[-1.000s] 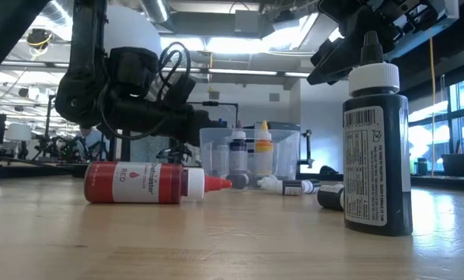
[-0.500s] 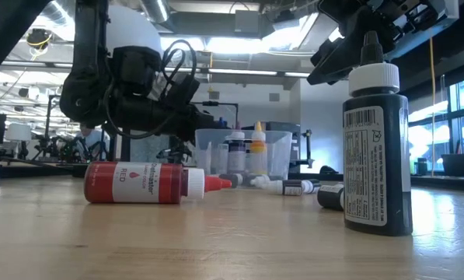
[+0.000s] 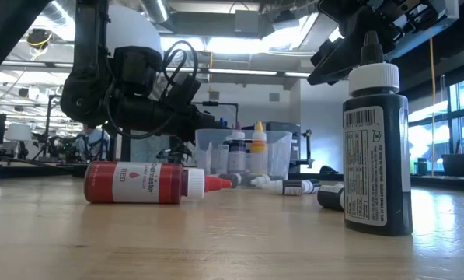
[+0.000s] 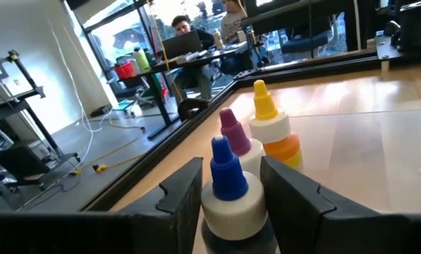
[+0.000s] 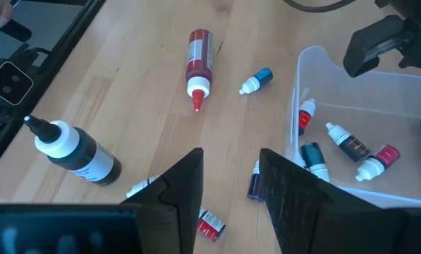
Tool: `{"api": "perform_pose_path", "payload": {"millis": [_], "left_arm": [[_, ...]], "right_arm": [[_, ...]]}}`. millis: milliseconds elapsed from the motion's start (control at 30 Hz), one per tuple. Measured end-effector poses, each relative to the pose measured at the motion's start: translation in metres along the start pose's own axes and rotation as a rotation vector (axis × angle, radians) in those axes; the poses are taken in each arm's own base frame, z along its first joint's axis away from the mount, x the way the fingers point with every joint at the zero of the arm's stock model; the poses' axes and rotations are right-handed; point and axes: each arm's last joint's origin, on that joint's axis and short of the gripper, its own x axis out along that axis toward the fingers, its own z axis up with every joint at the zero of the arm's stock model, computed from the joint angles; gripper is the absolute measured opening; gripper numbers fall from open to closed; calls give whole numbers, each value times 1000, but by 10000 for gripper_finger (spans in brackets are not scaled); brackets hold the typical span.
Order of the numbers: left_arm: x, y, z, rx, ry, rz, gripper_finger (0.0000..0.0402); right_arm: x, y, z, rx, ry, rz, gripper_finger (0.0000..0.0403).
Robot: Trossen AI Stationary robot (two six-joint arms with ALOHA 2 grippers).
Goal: Pick & Place food coloring
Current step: Put the large blue food coloring bottle in the transparent bin, then put the small black food coloring bottle in the transparent bin
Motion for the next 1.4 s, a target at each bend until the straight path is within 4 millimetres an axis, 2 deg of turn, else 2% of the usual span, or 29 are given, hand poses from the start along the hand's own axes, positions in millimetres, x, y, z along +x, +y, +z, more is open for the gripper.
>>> {"api": "perform_pose_path", "payload": {"millis": [267, 633, 1033, 1167, 1400], "left_arm": [[0, 1, 0, 1, 7, 23, 147], [0, 2, 1, 40, 0, 54, 193], [-2, -1, 11, 71, -78, 65, 193], [-9, -10, 24, 92, -116, 45, 196], [-30, -31, 63, 67, -231, 10, 192]], "right_arm": [[0, 0, 0, 2, 0, 0, 142], [0, 0, 0, 4, 0, 0, 142], [0, 0, 0, 6, -1, 0, 142], [0, 0, 0, 31, -1, 0, 142], [0, 0, 0, 24, 1, -1, 142]]}}
